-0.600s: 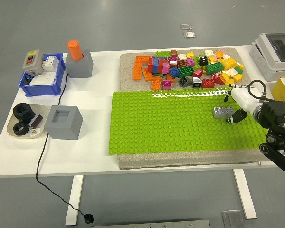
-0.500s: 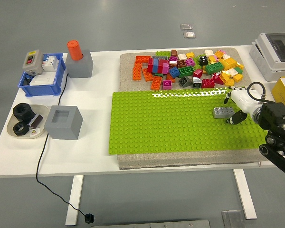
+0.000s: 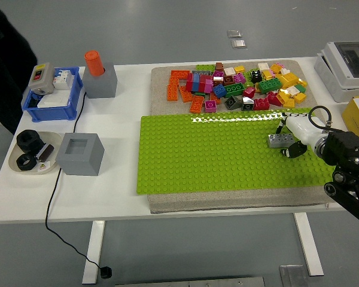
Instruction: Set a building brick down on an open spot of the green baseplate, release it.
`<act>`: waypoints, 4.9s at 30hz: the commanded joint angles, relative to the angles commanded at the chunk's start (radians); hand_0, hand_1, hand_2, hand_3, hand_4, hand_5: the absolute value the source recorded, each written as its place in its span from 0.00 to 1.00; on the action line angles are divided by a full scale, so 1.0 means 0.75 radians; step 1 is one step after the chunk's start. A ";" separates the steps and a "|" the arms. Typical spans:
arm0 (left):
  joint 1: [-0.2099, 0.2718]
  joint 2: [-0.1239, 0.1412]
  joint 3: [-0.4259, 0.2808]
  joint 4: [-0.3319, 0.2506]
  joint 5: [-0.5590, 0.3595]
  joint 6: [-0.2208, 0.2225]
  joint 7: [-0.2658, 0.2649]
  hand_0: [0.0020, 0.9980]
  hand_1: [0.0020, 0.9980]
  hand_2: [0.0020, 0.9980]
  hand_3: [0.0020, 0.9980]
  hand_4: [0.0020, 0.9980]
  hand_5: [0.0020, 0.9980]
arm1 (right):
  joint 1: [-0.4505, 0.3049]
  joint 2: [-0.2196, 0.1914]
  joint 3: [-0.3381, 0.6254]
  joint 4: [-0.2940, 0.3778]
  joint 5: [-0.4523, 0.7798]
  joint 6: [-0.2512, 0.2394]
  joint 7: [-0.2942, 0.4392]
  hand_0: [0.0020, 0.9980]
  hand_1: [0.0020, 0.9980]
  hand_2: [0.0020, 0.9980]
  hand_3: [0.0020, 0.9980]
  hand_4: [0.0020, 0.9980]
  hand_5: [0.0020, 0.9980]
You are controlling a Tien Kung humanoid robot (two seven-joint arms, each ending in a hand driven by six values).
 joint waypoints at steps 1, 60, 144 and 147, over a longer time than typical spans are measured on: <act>0.000 0.000 0.000 0.000 0.000 0.000 0.000 0.61 0.65 0.65 0.84 0.94 0.62 | 0.000 0.000 0.001 -0.002 0.002 0.000 0.000 1.00 1.00 1.00 0.64 0.67 0.09; 0.013 0.003 0.008 0.000 -0.007 -0.005 -0.007 0.61 0.65 0.65 0.84 0.94 0.62 | -0.080 0.289 0.084 0.106 -0.027 -0.101 -0.189 1.00 0.98 0.93 0.60 0.56 0.05; 0.013 0.004 0.015 0.000 -0.018 -0.006 -0.034 0.61 0.65 0.65 0.83 0.95 0.62 | -0.054 0.286 0.065 0.034 0.029 -0.108 -0.160 1.00 0.95 0.97 0.67 0.75 0.17; 0.013 0.004 0.015 0.000 -0.020 -0.005 -0.035 0.61 0.65 0.65 0.83 0.95 0.62 | -0.055 0.286 0.068 0.033 0.030 -0.111 -0.157 1.00 0.94 0.97 0.68 0.75 0.17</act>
